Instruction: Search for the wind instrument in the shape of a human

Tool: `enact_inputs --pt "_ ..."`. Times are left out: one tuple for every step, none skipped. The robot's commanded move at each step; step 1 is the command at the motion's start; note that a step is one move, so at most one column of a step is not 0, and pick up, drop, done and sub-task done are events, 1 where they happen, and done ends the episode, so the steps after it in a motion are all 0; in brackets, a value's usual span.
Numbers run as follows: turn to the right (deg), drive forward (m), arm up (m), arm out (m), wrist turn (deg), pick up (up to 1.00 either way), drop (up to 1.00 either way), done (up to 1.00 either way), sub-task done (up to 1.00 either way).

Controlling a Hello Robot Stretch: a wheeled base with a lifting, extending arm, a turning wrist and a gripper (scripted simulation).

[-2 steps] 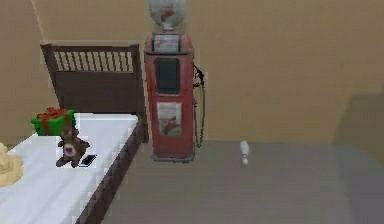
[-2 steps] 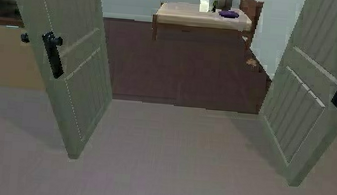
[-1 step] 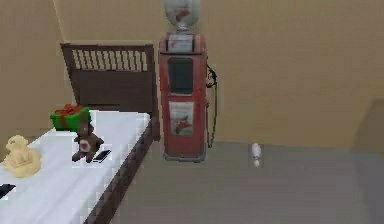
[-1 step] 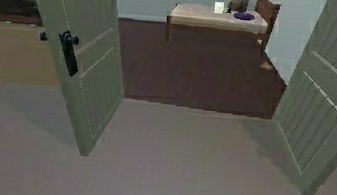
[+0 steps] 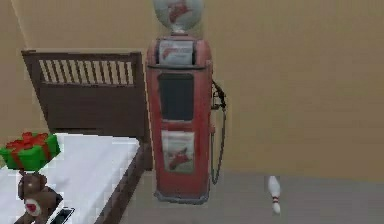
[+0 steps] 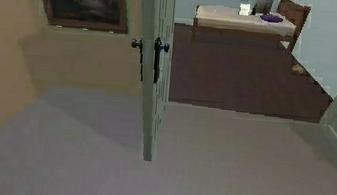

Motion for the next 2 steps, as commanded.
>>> enact_inputs --pt "-45.0 0.0 0.0 0.0 0.0 0.0 0.0 0.0 0.0" --pt "-15.0 0.0 0.0 0.0 0.0 0.0 0.0 0.0 0.0"
